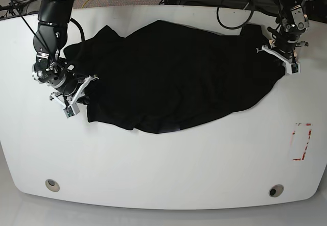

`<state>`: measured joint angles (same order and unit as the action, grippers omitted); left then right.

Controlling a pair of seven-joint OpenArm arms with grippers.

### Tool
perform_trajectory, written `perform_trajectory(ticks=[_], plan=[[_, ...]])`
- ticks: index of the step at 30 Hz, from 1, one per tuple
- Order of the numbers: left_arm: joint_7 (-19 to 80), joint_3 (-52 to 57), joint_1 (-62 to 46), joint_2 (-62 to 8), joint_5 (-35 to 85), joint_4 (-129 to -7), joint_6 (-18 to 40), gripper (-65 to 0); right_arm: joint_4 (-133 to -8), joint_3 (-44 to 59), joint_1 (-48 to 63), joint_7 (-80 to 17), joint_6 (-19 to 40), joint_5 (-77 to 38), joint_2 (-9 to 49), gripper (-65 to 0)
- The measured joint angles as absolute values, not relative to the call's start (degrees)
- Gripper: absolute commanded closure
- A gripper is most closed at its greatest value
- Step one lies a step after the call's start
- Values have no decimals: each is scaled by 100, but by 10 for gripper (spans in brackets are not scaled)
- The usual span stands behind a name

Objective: Fold the T-shirt properly
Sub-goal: 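Reach the left gripper to the shirt's opposite edge and pinch it, then lift the shirt with both grippers, shake it, and lay it back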

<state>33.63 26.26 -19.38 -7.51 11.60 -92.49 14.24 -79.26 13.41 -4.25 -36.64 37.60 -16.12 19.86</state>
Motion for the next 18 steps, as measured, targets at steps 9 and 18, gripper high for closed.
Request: perform_trajectory(ticks=[9,18], plan=[[3771,2707,-2053,-722,1070,-10503,1505,0,-8827,1354,-373,-4226,3771,-1636,2027,0],[4648,2696,-1201,-1031,1100,-11271,1511,0,-9019,1361,-1109,-4595,3780,-1566,2064,0]])
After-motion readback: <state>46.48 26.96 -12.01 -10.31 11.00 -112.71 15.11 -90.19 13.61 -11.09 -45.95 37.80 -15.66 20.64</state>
